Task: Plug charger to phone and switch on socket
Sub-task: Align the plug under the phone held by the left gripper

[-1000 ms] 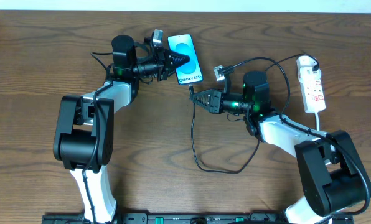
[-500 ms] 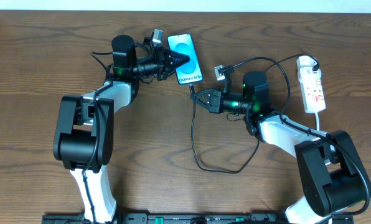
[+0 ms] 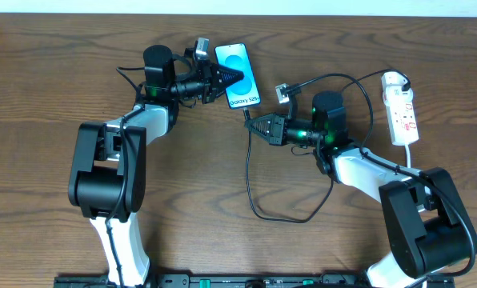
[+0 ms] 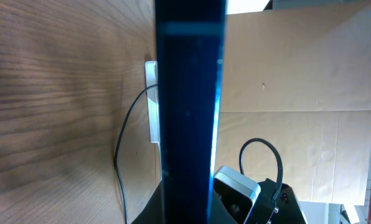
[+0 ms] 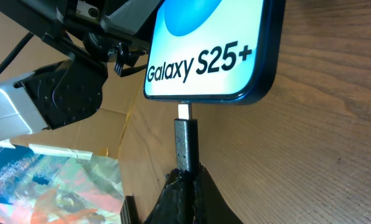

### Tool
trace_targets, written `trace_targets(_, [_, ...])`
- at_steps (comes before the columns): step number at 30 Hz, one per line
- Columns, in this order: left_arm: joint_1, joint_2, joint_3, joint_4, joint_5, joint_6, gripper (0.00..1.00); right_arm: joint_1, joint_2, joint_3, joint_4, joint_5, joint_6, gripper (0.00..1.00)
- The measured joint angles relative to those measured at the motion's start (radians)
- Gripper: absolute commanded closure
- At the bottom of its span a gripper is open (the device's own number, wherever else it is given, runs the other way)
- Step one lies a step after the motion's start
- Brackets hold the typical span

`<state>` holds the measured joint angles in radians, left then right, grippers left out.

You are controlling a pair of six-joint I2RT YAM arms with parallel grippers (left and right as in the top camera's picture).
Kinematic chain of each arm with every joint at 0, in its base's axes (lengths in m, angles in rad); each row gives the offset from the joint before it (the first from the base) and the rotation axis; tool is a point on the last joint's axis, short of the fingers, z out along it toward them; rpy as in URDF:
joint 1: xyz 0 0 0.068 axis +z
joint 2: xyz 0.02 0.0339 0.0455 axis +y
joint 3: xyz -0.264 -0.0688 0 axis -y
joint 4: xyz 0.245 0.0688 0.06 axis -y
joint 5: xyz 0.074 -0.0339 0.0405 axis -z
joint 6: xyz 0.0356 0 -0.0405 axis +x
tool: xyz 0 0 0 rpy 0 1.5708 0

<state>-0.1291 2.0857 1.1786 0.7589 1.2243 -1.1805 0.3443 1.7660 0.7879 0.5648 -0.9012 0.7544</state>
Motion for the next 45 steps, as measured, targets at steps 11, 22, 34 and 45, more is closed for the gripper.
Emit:
trace_targets(11, [0.0,0.0,0.0,0.0,0.0,0.0,0.93,-0.006,0.0,0.0,0.008,-0.004,0.002,0.99])
trace_targets(22, [0.0,0.0,0.0,0.0,0.0,0.0,0.93,-0.006,0.0,0.0,0.009,-0.004,0.004,0.99])
trace_targets(34, [-0.011,0.0,0.0,0.006,0.007,0.064,0.93,-0.006,0.0,-0.003,0.005,-0.003,0.027,0.99])
trace_targets(45, [-0.024,0.0,0.0,0.007,0.008,0.089,0.93,-0.013,0.0,-0.011,0.001,-0.001,0.031,0.99])
